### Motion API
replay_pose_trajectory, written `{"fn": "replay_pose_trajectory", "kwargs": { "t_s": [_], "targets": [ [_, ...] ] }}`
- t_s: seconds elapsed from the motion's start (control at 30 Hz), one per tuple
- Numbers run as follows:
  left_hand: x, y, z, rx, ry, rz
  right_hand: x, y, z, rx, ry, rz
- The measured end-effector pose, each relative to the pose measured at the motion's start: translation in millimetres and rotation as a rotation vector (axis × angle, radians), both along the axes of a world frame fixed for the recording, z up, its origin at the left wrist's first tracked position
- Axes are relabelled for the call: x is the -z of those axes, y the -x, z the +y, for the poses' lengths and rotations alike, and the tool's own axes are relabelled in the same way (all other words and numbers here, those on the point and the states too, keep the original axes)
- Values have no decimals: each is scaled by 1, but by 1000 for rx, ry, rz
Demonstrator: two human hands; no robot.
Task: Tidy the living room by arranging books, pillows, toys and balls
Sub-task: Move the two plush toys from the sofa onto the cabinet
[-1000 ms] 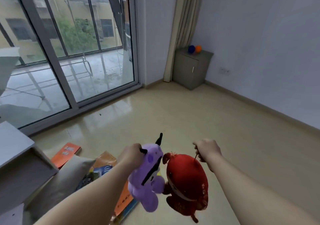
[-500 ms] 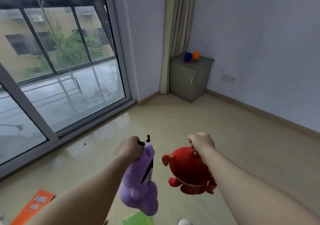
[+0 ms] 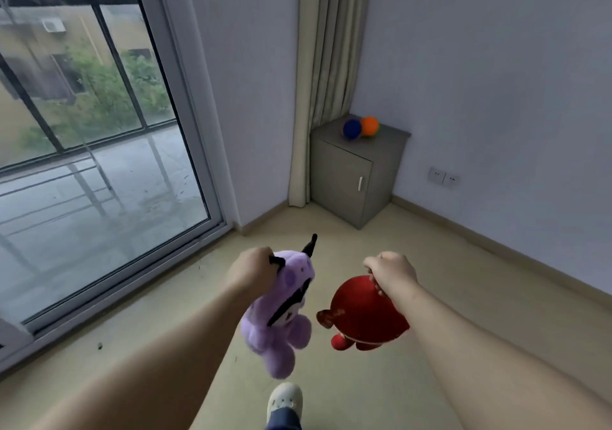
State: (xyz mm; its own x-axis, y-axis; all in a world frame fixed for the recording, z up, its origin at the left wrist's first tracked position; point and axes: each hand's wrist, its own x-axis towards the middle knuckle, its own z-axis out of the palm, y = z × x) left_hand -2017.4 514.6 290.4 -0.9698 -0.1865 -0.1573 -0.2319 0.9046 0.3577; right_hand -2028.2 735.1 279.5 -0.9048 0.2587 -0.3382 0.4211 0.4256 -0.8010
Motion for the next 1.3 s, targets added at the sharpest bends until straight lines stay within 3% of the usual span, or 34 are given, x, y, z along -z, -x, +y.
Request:
{"fn": "replay_pose_trajectory", "kwargs": {
  "t_s": [0.33, 0.53, 0.93, 1.1, 1.3],
  "targets": [
    [-18, 284, -14, 93, -71, 65, -40, 279, -14, 169, 144, 109],
    [-51, 427, 9, -12, -349, 209, -66, 416, -8, 206, 306, 254],
    [-68, 730, 79, -30, -279, 295, -111, 716, 73, 160, 350, 404],
    [-70, 829, 92, -180, -524, 386, -128, 820, 114, 279, 371, 482],
    [-61, 973, 100, -22, -388, 436, -139, 945, 143, 290, 369, 572]
  ]
}}
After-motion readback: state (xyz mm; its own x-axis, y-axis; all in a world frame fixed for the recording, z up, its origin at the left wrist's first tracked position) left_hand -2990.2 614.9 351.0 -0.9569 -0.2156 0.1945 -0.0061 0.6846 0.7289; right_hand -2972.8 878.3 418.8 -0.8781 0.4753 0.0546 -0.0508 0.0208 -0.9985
